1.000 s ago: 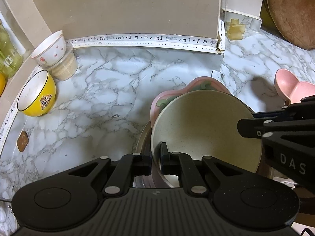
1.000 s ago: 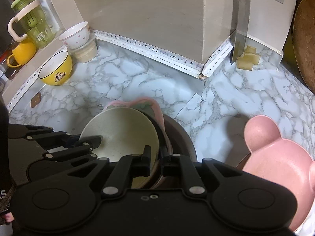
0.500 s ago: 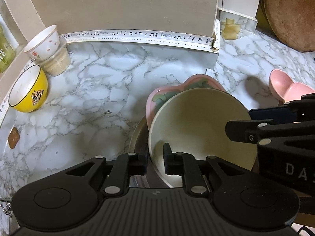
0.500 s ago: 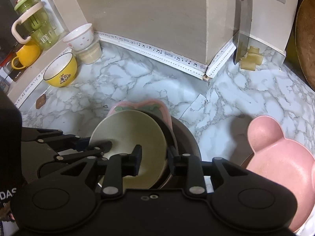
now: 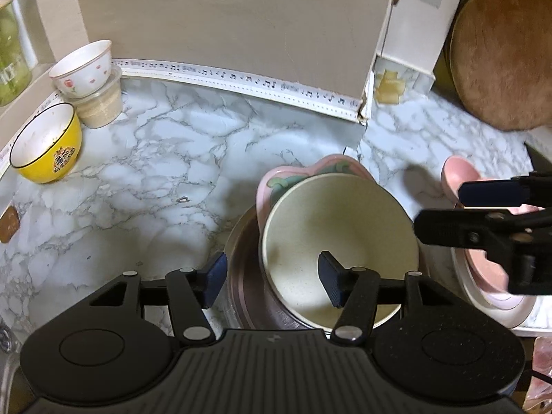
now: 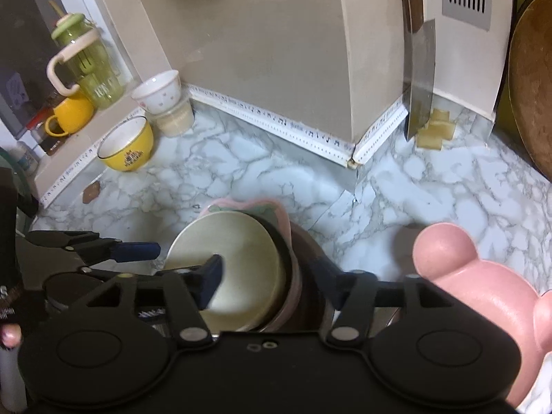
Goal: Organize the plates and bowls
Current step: 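Open both grippers to release the cream bowl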
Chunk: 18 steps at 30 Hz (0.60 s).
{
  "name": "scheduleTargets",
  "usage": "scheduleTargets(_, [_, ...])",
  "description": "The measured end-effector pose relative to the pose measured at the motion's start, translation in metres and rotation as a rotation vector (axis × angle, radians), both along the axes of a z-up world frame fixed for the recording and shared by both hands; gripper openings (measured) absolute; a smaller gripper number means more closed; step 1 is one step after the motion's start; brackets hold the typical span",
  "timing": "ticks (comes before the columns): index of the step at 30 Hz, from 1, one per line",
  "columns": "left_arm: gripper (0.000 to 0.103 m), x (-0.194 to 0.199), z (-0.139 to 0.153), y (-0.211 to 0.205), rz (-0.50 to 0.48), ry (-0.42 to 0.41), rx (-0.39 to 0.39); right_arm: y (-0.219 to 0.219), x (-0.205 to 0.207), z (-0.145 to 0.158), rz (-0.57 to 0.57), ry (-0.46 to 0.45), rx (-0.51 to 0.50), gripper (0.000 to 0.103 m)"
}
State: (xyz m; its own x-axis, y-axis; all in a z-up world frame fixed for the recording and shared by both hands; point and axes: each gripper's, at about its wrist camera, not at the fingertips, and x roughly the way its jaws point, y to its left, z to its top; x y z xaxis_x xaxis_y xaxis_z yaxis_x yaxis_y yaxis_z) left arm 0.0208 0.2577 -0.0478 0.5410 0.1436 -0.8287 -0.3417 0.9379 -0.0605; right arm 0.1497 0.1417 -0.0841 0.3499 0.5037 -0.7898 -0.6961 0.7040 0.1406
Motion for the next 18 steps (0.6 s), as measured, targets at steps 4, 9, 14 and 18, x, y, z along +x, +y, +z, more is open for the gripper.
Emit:
scheduleTargets(4, [0.072,-0.011,0.007,0.006,0.046,-0.055,0.017,-0.010,-0.002,0.005,0.019,-0.024,0.030,0.084])
scheduleTargets(9, [0.074,-0.022,0.016,0.014,0.071,-0.109,0.010,-0.019,-0.005,0.010,-0.006,-0.086,0.049,0.098])
scheduleTargets(14, [0.076,-0.033,0.019,0.016,0.079,-0.136,0.020,-0.031,-0.006,0.013,-0.024,-0.111,0.072,0.101])
scheduleTargets(18, [0.076,-0.041,0.016,0.016,0.075,-0.153,0.026,-0.040,-0.008,0.010,-0.022,-0.118,0.081,0.101])
